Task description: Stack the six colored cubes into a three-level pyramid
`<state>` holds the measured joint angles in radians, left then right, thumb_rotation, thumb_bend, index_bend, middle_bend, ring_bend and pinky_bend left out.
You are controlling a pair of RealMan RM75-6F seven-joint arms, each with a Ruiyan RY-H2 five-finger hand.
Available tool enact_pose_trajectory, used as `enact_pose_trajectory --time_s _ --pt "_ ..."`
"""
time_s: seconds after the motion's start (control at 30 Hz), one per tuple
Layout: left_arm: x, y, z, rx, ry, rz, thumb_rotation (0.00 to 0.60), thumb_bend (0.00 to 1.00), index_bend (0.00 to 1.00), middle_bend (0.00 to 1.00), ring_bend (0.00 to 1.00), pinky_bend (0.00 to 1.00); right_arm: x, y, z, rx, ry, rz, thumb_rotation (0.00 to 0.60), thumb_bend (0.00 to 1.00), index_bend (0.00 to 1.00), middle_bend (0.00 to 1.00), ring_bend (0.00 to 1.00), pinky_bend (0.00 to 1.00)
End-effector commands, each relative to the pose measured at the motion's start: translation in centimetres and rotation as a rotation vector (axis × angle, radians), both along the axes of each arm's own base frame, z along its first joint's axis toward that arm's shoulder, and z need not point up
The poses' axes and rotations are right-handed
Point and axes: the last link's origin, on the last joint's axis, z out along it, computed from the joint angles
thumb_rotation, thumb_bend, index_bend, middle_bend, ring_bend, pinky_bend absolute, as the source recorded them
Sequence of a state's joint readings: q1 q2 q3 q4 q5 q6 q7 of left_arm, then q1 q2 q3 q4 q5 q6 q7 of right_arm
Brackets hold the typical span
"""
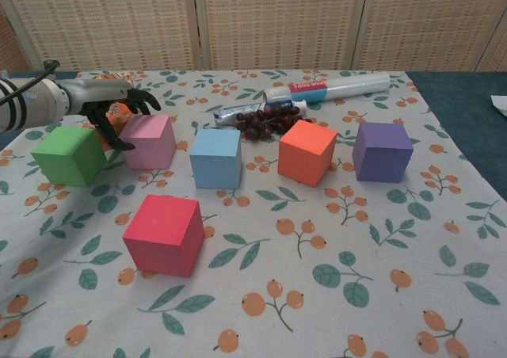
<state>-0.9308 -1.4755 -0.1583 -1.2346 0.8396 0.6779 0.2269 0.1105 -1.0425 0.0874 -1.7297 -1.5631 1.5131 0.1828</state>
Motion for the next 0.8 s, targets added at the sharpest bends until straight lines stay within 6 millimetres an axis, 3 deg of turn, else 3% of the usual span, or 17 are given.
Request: enact_pose_trajectory --time_s 0.03,0.2,0.53,0.8 --pt "0.0 0.1 -0.2 0.005 0.003 -0.003 0.600 0.31 0.19 0.25 0.20 0.09 0.0 0.0 0.0 0.000 0.000 0.000 0.600 0.12 0.00 0.00 0.00 0.00" --pt "0.1 0.1 -0.3 0.028 0.006 -0.028 0.600 0.31 0.29 0.40 0.34 0.12 0.0 0.0 0.1 -0.003 -0.001 -0.001 0.600 0.12 0.00 0.00 0.00 0.00" --pt "0.8 -2.3 1.2 0.009 -0.022 -0.120 0.600 0.31 0.29 0.41 0.34 0.12 -0.1 0.2 0.2 -0.002 -0.005 0.007 0.600 0.12 0.00 0.00 0.00 0.00" --pt "1.9 -3.3 0.1 -0.038 -0.029 -0.167 0.600 0.31 0.29 0.41 0.34 0.12 0.0 0.4 0.2 -0.002 -0.008 0.009 0.600 0.12 0.00 0.00 0.00 0.00"
